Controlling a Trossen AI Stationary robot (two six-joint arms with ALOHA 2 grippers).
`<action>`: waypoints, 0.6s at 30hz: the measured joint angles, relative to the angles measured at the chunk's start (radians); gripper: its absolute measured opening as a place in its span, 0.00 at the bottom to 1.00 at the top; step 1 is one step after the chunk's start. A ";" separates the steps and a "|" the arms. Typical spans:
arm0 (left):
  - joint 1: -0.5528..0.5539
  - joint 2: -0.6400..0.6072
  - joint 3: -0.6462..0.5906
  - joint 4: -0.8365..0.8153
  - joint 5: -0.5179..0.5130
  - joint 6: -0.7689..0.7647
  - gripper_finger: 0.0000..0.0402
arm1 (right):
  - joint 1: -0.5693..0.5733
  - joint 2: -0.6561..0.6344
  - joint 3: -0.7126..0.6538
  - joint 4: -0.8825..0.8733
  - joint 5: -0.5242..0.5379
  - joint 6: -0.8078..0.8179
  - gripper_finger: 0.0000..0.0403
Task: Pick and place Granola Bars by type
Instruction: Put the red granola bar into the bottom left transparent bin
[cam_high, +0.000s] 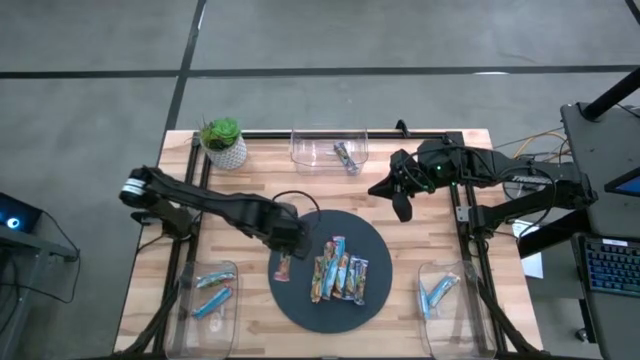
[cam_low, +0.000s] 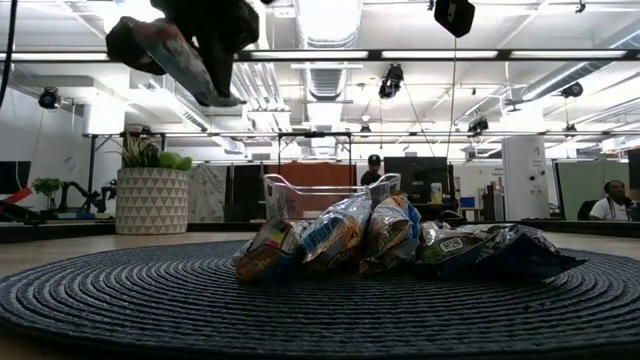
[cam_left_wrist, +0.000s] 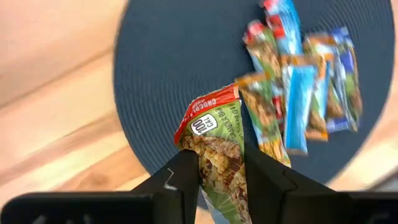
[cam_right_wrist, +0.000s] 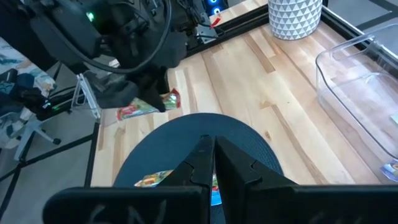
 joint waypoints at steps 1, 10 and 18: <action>-0.002 -0.006 0.000 0.001 0.018 0.016 0.22 | 0.000 0.000 0.000 0.000 0.000 0.001 0.02; -0.103 -0.046 0.065 -0.029 0.161 0.053 0.22 | 0.000 0.000 0.000 0.001 -0.002 0.022 0.02; -0.255 -0.105 0.115 -0.065 0.165 -0.105 0.22 | 0.000 0.000 0.000 0.003 -0.002 0.023 0.02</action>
